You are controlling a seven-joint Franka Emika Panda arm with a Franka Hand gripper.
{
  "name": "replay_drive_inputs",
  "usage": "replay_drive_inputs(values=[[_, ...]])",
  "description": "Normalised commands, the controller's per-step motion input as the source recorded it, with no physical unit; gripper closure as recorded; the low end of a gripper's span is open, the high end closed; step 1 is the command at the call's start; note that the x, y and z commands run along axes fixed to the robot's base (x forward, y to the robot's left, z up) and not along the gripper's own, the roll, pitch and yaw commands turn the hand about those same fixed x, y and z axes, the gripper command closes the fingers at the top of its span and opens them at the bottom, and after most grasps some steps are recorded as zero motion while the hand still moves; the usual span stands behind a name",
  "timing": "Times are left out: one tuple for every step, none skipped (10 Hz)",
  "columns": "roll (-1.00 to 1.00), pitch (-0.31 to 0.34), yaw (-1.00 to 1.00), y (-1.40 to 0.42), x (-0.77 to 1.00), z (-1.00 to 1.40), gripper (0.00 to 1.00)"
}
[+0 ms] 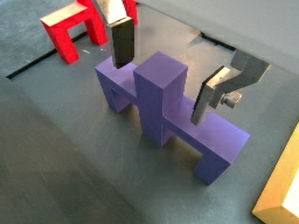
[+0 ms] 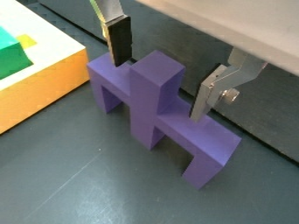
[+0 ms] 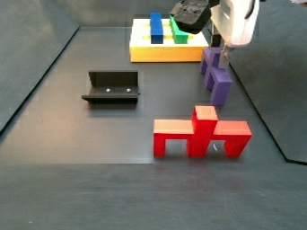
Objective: Pick up the purple object. Move up. Move to above the board. Insert the purple object.
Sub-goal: Pick up the purple object.
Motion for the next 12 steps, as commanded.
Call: replay_drive_inputs(values=[[-0.04,0.076,0.00,0.00,0.31,-0.03,0.00],[-0.02,0.144,0.00,0.00,0.40,0.00,0.00],[0.00,0.151,0.00,0.00,0.36,0.00,0.00],[0.00,0.100,0.00,0.00,0.15,-0.09,0.00],[0.00,0.020,0.00,0.00,-0.11,-0.09,0.00],[0.00,0.000,0.00,-0.02,-0.23,-0.02,0.00],[0.00,0.000,0.00,-0.05,-0.16,0.00,0.00],[0.00,0.000,0.00,-0.03,-0.10,0.00,0.00],[-0.01,0.000,0.00,-0.05,-0.05,0.00,0.00],[-0.03,0.000,0.00,-0.04,-0.17,-0.08,0.00],[-0.03,0.000,0.00,-0.05,-0.10,-0.03,0.00],[-0.03,-0.021,0.00,0.00,-0.13,-0.02,0.00]])
